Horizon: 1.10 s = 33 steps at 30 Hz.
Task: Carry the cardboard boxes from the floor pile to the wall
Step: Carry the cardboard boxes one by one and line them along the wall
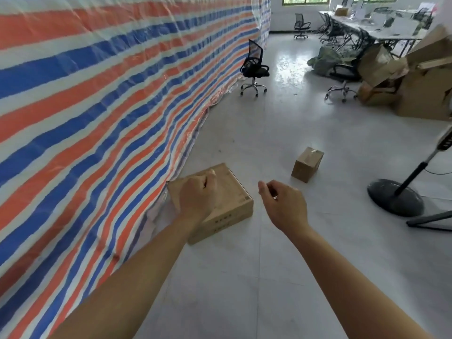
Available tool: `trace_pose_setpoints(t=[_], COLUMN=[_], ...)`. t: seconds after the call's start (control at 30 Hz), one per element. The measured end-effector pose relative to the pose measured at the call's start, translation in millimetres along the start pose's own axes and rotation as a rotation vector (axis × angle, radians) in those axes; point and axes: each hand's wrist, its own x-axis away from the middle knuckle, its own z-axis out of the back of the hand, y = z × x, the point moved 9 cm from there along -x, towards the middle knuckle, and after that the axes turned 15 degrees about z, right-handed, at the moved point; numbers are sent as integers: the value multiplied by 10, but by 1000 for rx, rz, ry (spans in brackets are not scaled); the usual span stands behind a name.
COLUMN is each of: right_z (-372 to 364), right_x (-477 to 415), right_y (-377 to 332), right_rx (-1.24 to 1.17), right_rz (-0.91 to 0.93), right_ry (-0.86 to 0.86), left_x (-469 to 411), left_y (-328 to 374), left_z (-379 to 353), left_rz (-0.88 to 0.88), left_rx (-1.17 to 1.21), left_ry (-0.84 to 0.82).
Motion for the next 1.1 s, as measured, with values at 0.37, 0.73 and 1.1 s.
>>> trace_pose_setpoints(t=[0.37,0.73,1.1], right_z=[-1270,-2817,-4218], right_x=[-2600,-5051,-6912], right_y=[1150,1163,1339], right_rx=[-52,-90,-83], right_rz=[35,146,171], right_ry=[-154,-442,-565], left_x=[-2365,-4685,-6971], left_y=[393,-41,-539], left_z=[-868,-1011,-1345], left_rz=[68,193,374], left_rx=[-206,-297,-150], left_ry=[192,292,213])
